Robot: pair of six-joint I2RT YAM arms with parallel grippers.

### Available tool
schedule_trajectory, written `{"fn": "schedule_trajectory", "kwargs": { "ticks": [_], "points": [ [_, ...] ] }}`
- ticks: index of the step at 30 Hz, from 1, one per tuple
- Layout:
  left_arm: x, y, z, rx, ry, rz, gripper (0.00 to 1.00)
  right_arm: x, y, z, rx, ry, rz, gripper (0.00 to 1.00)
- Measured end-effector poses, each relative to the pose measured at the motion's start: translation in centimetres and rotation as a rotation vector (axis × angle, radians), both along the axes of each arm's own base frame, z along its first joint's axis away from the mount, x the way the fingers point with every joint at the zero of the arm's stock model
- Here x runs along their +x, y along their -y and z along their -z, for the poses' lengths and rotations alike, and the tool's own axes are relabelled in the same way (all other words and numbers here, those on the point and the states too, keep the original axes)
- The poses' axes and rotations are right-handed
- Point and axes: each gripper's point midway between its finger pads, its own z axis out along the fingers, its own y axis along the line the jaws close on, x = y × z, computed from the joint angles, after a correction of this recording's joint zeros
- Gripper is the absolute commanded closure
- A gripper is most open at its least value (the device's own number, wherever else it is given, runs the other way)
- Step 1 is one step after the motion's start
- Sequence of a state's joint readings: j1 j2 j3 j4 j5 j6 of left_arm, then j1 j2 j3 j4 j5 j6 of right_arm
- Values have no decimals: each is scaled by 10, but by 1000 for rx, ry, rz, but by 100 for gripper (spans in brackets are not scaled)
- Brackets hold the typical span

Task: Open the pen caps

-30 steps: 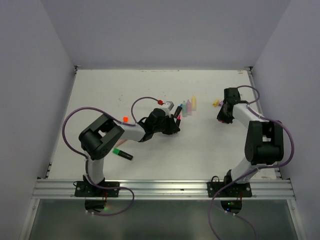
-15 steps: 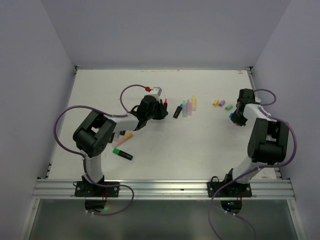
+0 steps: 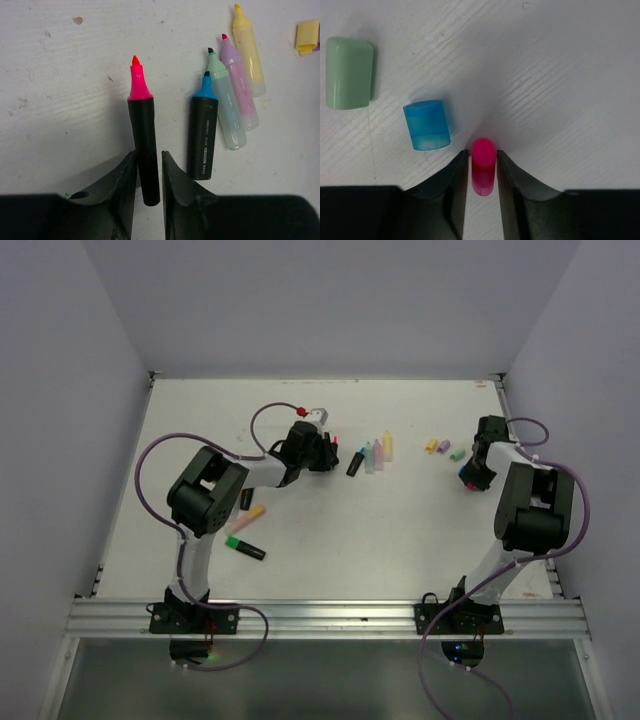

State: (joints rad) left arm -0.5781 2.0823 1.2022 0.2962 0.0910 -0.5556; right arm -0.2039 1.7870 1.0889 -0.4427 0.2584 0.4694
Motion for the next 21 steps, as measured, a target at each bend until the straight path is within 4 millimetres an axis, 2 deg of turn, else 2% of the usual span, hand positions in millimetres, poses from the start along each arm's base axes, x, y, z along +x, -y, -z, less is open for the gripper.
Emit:
{"fn": "schedule_trajectory", "kwargs": {
  "ticks": [3, 9, 12, 16, 19, 20, 21],
  "points": [
    [-2, 4, -2, -16, -3, 22, 63, 1, -3, 0, 15, 6, -9, 52],
    [-7, 13, -3, -44, -11, 57, 55, 7, -8, -1, 41, 29, -27, 37],
    [-6, 13, -4, -46, -4, 58, 47, 10, -9, -4, 45, 43, -37, 31],
    [-7, 8, -15, -36, 13, 46, 36, 15, -9, -28, 32, 106, -46, 29],
    [-8, 1, -36, -32, 52, 26, 33, 19, -11, -54, 16, 175, -54, 29],
    [-9, -3, -47, -31, 70, 19, 19, 20, -14, -65, 10, 202, -65, 29],
    [-11, -6, -57, -33, 85, 11, 18, 20, -18, -72, 8, 217, -75, 29]
  ]
}}
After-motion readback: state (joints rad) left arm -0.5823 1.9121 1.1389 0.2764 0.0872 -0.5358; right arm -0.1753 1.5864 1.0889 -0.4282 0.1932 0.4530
